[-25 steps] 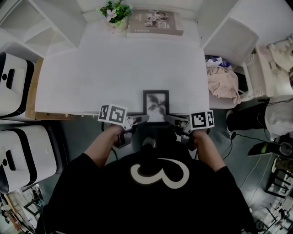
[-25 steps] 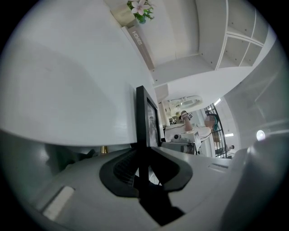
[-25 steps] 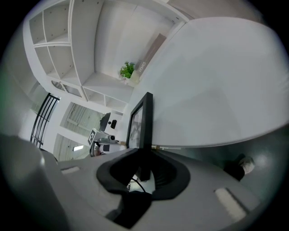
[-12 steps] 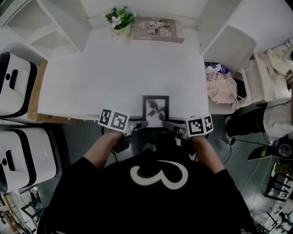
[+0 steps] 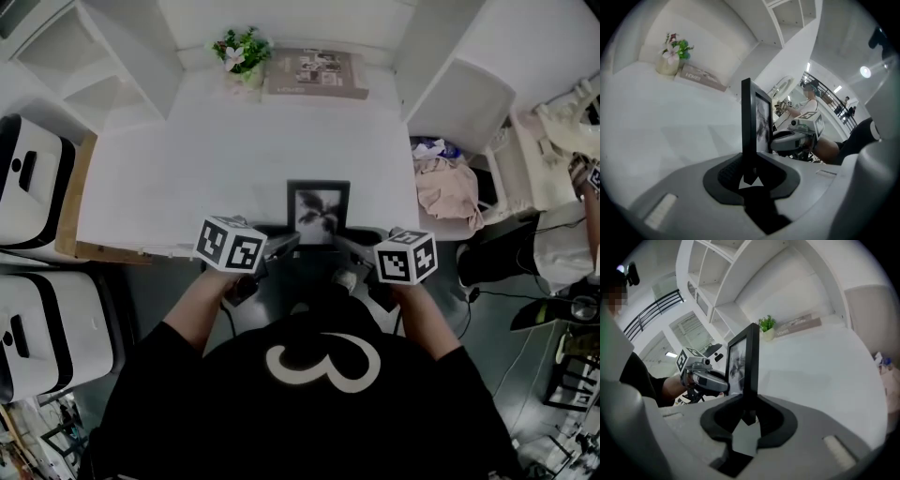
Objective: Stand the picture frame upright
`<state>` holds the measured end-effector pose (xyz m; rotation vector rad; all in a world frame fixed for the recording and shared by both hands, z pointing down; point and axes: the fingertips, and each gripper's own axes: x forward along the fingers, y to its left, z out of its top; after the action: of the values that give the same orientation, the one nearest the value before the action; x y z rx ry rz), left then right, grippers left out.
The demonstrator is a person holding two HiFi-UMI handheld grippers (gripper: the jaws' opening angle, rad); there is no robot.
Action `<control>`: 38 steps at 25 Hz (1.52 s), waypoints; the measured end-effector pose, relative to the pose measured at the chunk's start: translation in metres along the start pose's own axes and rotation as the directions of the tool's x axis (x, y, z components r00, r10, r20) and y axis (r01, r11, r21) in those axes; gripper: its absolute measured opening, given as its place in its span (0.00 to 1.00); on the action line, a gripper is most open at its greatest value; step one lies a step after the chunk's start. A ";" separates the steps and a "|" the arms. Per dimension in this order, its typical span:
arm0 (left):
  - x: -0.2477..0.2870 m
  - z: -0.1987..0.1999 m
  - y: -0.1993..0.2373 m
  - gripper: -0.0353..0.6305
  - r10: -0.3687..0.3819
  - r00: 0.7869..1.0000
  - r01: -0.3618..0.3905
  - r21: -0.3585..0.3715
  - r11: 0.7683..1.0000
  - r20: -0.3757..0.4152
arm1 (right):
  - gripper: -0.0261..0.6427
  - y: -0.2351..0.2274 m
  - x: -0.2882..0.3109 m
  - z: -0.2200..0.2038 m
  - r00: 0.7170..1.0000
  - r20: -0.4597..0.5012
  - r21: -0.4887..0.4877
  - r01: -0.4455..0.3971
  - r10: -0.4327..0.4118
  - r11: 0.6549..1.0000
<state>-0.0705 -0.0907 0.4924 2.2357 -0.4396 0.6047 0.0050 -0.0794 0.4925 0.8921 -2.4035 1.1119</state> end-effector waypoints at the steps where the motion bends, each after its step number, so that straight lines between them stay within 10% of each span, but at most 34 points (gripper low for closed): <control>1: 0.000 0.008 0.000 0.19 0.014 1.000 -0.014 0.041 0.999 0.009 | 0.17 -0.002 -0.002 0.006 1.000 0.009 -0.031 0.017 -0.017 0.999; 13: 0.018 0.089 0.030 0.20 0.212 0.968 -0.244 0.303 0.921 0.135 | 0.17 -0.045 -0.001 0.086 0.966 0.156 -0.370 0.252 -0.208 0.894; 22: 0.030 0.125 0.073 0.20 0.333 0.919 -0.388 0.342 0.856 0.210 | 0.17 -0.078 0.026 0.126 0.952 0.192 -0.482 0.303 -0.239 0.822; 29: 0.035 0.139 0.101 0.20 0.413 0.882 -0.471 0.376 0.798 0.228 | 0.18 -0.098 0.051 0.139 0.954 0.180 -0.493 0.298 -0.239 0.818; 38: 0.053 0.137 0.118 0.20 0.451 0.871 -0.491 0.381 0.783 0.196 | 0.18 -0.123 0.065 0.135 0.955 0.143 -0.487 0.297 -0.260 0.822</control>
<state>-0.0446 -0.2769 0.5093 2.5830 -1.0275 0.9280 0.0323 -0.2704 0.5106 1.0552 -2.3402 0.3141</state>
